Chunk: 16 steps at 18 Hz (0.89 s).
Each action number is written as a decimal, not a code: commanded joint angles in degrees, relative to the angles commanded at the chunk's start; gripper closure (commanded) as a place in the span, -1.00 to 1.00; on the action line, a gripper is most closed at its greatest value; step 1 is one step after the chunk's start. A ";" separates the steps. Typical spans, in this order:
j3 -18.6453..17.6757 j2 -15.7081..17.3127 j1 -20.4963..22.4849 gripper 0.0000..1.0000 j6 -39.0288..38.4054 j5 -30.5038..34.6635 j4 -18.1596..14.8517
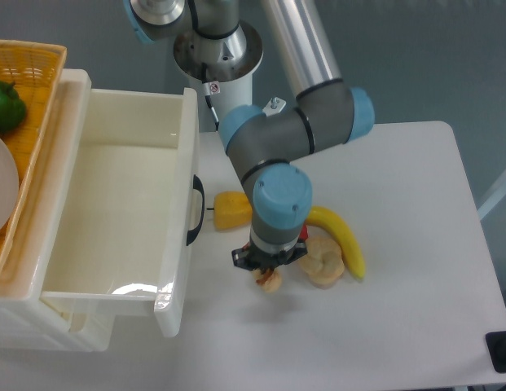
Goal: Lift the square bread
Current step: 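Lift the held bread roll and carry it toward the banana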
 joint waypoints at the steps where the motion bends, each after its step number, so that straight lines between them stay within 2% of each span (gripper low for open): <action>1: 0.00 0.53 0.27 1.00 2.55 0.09 0.00; 4: 0.00 1.85 1.94 1.00 9.94 0.17 -0.09; 8: -0.09 3.26 2.90 1.00 14.60 0.26 -0.18; 11: -0.44 4.66 4.66 1.00 23.29 1.32 -0.62; 16: -0.97 5.81 5.71 1.00 24.19 1.23 -0.70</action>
